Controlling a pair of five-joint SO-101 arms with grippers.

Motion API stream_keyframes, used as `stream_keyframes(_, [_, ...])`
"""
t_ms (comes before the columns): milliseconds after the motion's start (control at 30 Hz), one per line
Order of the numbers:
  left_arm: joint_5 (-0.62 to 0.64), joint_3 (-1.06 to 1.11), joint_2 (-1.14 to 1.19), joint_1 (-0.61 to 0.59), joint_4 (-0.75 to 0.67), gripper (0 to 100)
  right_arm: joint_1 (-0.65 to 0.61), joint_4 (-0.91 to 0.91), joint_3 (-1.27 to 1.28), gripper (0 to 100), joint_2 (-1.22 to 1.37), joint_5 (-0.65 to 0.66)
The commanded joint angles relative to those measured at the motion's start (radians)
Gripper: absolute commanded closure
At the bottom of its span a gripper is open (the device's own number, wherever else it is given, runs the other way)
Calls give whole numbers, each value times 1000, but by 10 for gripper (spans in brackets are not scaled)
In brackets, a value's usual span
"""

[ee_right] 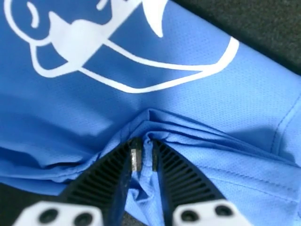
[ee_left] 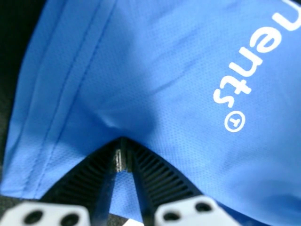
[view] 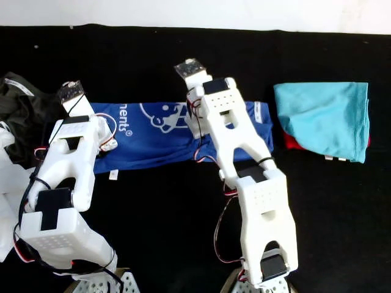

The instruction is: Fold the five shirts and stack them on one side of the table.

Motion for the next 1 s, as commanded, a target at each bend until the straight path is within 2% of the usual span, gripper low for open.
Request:
stream_keyframes(0, [0,-22,5,10,-3,991,2,-10,-50,926,-13,3])
stream_keyframes(167, [0,-22,5,10,-3,991,19,-4,-50,781,-48,3])
stream_keyframes(367, [0,-22,5,10,-3,991,13,81,-45,779,-173,3])
stream_keyframes(433, [0,-22,5,10,-3,991,13,127,-44,815,-196,8])
stream_keyframes(567, [0,-22,5,10,-3,991,13,206,-48,998,-223,9])
stream_keyframes(767, [0,-22,5,10,-3,991,13,292,-38,993,-228,9])
stream_keyframes(967, [0,-22,5,10,-3,991,13,219,-18,993,-165,9])
